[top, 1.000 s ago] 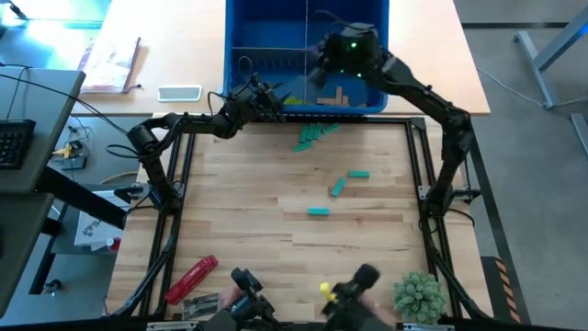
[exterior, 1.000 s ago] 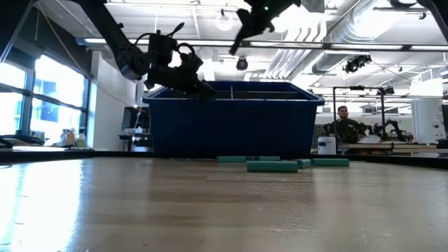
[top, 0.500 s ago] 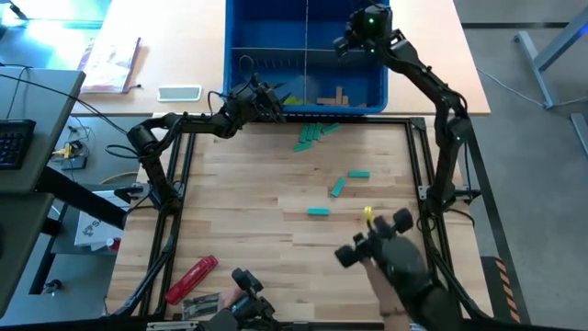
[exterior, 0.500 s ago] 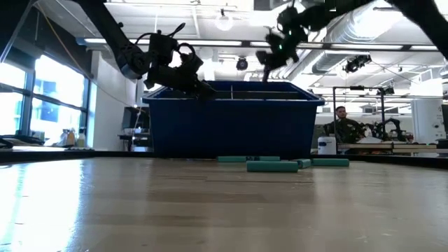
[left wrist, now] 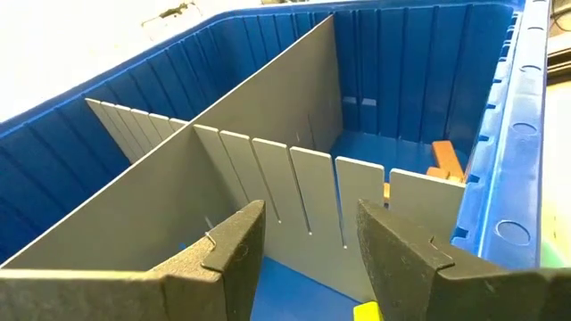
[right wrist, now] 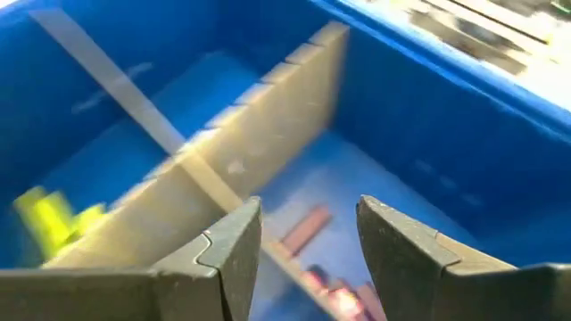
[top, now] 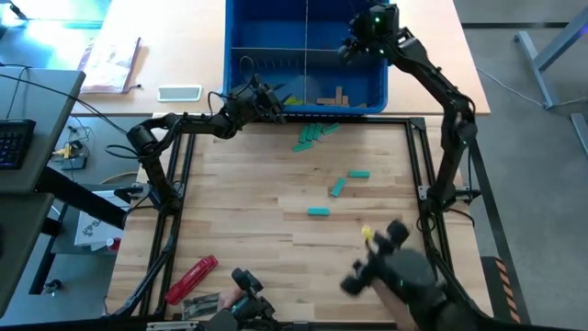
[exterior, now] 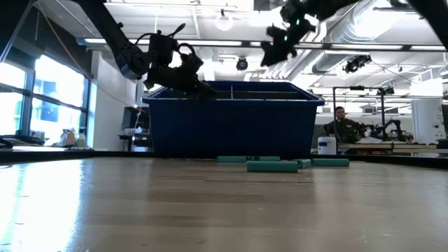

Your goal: Sort blocks

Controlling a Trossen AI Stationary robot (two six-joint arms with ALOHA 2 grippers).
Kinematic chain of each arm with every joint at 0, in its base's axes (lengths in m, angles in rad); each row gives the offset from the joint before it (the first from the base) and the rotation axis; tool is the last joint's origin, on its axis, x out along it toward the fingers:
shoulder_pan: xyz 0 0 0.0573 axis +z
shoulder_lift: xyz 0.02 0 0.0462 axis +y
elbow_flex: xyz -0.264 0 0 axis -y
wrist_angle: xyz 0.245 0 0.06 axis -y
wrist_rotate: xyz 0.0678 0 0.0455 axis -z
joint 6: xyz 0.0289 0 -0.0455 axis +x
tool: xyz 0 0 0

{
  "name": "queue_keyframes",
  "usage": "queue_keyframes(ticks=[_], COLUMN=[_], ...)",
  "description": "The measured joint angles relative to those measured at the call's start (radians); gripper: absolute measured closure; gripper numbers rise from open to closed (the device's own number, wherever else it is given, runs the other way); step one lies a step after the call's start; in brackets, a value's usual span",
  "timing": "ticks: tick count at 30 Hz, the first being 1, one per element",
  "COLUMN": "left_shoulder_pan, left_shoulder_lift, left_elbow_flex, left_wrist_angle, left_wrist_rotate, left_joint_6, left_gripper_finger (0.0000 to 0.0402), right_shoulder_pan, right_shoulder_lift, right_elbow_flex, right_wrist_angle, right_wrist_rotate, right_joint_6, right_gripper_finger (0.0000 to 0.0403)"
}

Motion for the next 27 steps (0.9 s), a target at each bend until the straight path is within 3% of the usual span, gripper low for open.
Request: queue_keyframes(ticks=[8, 16, 22, 27], left_shoulder_pan=[0.000, 0.001, 0.002, 0.002], left_shoulder_lift=[0.000, 0.000, 0.000, 0.000], left_elbow_flex=[-0.001, -0.001, -0.001, -0.001], left_wrist_angle=[0.000, 0.001, 0.001, 0.001], left_wrist_rotate=[0.001, 0.006, 0.006, 0.007], left_joint_6=[-0.037, -0.041, -0.040, -0.041], left_gripper_finger=[0.0245, 0.0245, 0.0245, 0.0245], right_shoulder_pan=[0.190, 0.406, 0.579, 0.696], right_shoulder_lift=[-0.127, -0.110, -0.109, -0.109], right_elbow_flex=[0.000, 0.000, -0.159, -0.418], right_wrist_angle=[-0.438, -0.804, -0.800, -0.686], right_wrist_rotate=[-0.035, -0.114, -0.090, -0.027], right_joint_6=[-0.238, -0.126, -0.037, 0.003], right_gripper_finger=[0.0231, 0.0231, 0.0234, 0.0236])
